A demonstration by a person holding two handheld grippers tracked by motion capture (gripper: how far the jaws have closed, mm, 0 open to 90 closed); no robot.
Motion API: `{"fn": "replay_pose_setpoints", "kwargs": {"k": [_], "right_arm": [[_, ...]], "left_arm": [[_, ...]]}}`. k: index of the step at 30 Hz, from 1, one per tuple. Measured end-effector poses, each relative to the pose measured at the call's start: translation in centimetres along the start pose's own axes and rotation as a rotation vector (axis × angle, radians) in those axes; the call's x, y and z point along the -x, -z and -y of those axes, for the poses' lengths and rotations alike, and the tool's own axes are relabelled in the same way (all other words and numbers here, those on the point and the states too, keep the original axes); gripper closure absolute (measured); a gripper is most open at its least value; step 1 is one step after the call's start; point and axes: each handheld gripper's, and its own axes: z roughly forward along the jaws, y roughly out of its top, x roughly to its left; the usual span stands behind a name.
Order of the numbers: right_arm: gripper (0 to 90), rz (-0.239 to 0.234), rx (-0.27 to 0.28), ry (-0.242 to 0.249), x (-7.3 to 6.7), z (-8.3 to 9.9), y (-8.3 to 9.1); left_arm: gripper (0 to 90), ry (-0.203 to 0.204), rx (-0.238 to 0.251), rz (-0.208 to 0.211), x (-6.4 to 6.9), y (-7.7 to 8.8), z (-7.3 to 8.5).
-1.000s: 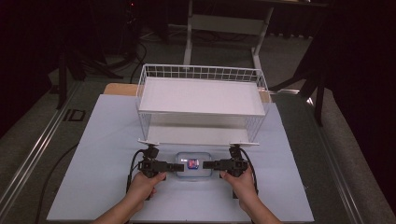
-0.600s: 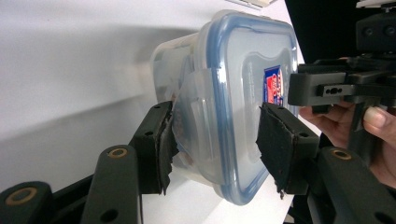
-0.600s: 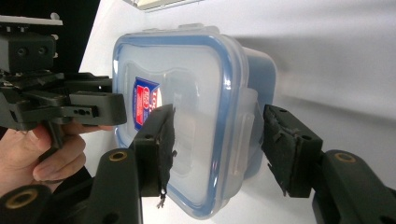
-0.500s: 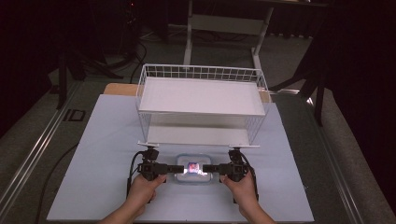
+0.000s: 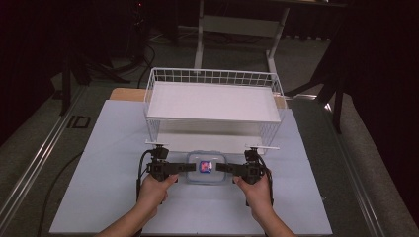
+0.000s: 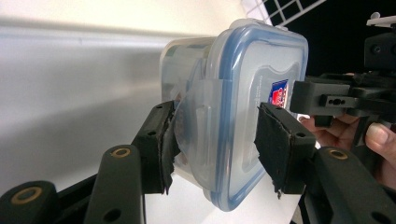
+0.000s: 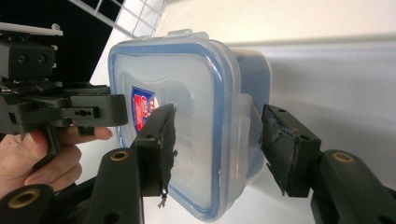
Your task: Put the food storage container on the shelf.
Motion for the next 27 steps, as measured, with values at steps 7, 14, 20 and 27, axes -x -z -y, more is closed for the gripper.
{"fn": "replay_pose_setpoints", "kwargs": {"k": [7, 14, 20, 27], "right_arm": [[46.4, 0.005, 0.045, 0.012, 0.2, -1.5, 0.2], [46.3, 0.007, 0.088, 0.016, 1.3, -3.0, -0.2], [46.3, 0.012, 0.126, 0.010, 2.3, -3.5, -1.1], [46.2, 0.026, 0.142, -0.004, 2.8, -4.4, -1.9]], "left_arm": [[49.8, -0.041, 0.039, -0.008, 0.3, -0.5, -2.1], [49.8, -0.051, 0.074, -0.012, -0.3, -1.7, -3.4], [49.8, -0.050, 0.104, -0.017, -1.3, -2.6, -3.8], [49.5, -0.059, 0.131, -0.020, -2.2, -3.3, -4.6]]}}
